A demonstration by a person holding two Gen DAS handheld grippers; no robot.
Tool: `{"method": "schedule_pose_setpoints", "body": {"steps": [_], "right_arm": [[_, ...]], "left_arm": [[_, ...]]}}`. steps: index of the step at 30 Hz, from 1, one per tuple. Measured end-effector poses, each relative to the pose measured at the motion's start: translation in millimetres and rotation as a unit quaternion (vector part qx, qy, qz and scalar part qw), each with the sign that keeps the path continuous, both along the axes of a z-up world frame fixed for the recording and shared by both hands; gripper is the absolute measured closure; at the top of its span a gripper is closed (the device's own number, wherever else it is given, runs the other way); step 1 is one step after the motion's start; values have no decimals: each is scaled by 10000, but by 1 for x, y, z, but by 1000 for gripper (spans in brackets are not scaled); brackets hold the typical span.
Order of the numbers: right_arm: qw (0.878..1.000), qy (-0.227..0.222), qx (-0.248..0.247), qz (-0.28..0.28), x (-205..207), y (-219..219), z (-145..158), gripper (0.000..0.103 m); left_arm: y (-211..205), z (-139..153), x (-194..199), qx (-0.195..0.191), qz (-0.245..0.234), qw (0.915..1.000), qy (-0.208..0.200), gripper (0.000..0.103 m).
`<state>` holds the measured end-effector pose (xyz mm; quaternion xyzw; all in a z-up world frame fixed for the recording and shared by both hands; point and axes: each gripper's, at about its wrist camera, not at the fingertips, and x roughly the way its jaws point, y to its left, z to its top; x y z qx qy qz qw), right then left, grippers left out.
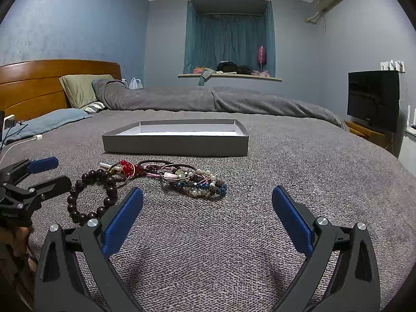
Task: Organize jewelry
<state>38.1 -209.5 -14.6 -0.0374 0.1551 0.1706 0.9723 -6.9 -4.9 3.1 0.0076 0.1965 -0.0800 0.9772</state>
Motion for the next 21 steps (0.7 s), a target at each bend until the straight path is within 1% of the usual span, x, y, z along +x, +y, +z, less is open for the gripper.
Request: {"method": "schedule_pose_setpoints", "body": {"steps": [9,21], "right_arm": [[10000,36,16,2,1,-1,0,5],[10000,63,38,16,2,0,1,5]], "left_arm": [[-5,-4,2,123,10,9999,91,4],[-5,-7,5,164,42,9998,111,4]]}}
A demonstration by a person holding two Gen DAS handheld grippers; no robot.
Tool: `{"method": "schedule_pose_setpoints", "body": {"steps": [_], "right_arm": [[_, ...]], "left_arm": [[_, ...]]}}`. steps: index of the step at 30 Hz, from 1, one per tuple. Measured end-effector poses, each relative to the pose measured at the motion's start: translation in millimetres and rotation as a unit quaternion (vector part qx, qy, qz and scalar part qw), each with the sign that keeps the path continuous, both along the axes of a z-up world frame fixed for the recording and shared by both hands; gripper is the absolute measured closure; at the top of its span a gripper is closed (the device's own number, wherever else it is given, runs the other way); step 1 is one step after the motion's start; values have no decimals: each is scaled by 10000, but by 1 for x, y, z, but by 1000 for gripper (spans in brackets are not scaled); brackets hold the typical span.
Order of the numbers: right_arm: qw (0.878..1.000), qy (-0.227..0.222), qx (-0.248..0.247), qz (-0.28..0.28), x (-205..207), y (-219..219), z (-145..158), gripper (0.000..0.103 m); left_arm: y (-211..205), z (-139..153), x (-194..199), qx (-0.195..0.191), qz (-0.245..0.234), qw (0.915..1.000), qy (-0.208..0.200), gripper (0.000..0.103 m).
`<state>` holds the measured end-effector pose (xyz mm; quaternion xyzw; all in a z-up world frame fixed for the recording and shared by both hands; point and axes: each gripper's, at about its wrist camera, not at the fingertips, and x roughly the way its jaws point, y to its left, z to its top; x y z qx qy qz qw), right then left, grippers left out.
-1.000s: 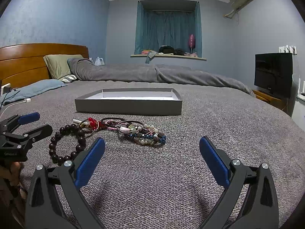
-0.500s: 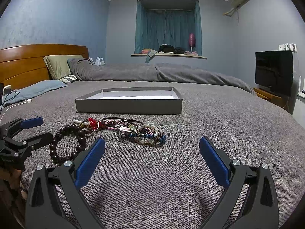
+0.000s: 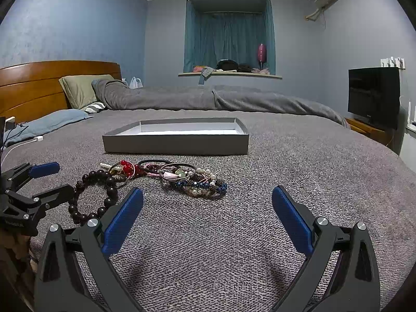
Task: Organize jewelry
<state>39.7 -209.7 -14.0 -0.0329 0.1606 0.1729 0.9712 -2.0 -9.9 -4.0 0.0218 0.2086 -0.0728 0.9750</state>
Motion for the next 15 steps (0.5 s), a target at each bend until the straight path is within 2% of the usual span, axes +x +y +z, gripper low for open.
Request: {"method": "schedule_pose_setpoints", "body": {"steps": [15], "right_arm": [[9999,117,67,92,1,-1,2,5]], "left_arm": [[0,-3,3,44,25,10000,81,4]]}}
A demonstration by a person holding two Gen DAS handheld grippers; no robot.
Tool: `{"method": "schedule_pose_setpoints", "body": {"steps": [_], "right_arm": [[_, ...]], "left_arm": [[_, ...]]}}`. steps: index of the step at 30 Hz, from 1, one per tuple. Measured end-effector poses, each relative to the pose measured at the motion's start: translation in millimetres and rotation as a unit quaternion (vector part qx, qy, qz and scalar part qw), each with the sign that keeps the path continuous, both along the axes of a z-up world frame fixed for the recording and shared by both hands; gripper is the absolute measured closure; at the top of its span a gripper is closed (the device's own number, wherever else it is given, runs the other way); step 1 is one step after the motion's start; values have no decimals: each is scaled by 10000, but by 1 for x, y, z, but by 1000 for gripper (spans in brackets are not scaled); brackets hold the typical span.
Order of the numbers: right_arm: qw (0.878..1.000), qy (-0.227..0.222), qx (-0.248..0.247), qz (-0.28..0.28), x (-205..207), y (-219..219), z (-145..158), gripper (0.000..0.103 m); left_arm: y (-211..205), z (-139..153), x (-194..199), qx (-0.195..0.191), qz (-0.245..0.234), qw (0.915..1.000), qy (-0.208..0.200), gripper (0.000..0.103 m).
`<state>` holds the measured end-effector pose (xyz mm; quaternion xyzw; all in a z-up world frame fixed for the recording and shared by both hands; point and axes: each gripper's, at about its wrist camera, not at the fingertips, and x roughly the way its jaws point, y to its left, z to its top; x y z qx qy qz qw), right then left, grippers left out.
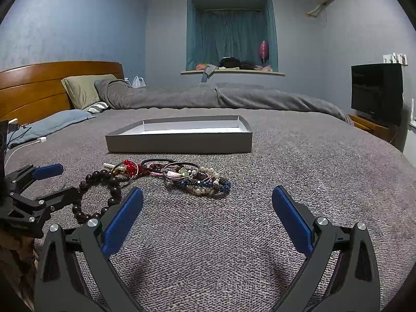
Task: Organize jewelry
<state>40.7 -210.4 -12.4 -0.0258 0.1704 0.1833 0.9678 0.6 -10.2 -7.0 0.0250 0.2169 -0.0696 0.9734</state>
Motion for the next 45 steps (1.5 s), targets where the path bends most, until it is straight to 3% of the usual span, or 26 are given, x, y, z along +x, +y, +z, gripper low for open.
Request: {"method": "schedule_pose_setpoints", "body": {"steps": [15,22,29,36,39,45], "right_arm": [[10000,60,-11,9,2,0,1,5],[9996,282,-16,43,10,-2,2,6],[9993,381,14,53,15,-3,2,6],[9984,538,-94,157,27,3,13,6],[9964,717,-304,335,35,13,15,7],[9910,949,-581,740,55,31,19,20]], "left_arm": [[4,-1,3,-115,4,9999,82,4],[14,-1,15,-168,159,9986,477,8],[13,-10,23,-33,112,9956,929,26],[11,-9,21,148,140,9959,887,66],[11,-7,24,136,103,9957,912,66],[7,-7,31,330,60,9942,1018,68]]}}
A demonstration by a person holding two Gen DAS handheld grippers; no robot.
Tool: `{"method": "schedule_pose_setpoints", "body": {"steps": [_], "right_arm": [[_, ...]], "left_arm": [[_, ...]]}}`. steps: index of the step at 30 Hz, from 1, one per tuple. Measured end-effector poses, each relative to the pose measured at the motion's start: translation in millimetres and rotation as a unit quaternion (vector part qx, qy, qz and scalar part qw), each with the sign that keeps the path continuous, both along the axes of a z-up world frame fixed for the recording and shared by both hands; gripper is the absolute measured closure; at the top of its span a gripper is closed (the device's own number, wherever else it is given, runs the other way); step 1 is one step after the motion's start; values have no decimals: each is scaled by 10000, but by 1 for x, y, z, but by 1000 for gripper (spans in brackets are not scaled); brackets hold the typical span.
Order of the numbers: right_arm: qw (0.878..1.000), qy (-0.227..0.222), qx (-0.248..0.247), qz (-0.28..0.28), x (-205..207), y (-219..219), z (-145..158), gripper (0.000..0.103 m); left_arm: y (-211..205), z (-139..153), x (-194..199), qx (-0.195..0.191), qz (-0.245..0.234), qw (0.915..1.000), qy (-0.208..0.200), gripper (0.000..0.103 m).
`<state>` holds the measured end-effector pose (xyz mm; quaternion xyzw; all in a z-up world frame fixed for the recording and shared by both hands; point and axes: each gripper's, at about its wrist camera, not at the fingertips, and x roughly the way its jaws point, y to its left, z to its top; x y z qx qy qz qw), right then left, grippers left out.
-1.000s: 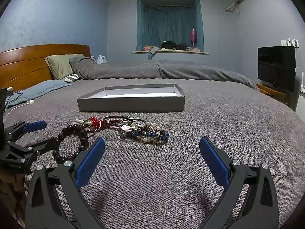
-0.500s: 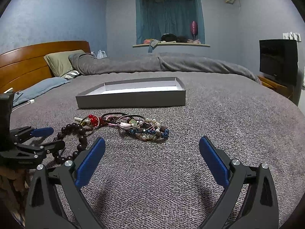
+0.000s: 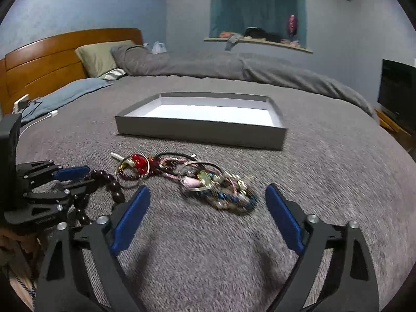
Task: Organize jewelry
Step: 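Grasp the dark bead bracelet with the left tool while the right tool grasps the silver bangle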
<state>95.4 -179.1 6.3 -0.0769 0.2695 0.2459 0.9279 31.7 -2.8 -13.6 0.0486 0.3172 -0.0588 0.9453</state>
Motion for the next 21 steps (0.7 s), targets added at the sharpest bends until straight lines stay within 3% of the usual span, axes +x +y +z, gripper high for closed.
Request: {"method": "schedule_pose_setpoints", "body": {"steps": [3,8,15,21], "right_arm": [[9998,125,-79,103,13,6,-1,24],[9983,513,24,291,33,11,-3,34],[9964,654,-192,510,42,23,-5,37],[9959,726,-320,427,48,28,-10,52]], "left_arm": [[-1,-1,-1,61,-58,10000,-27,80],[3,-1,-6,-43,-93,9998,-152,87],[8,-1,-6,-297,-146,9994,-94,88],[7,-1,-6,-272,-164,9995,-62,88]]}}
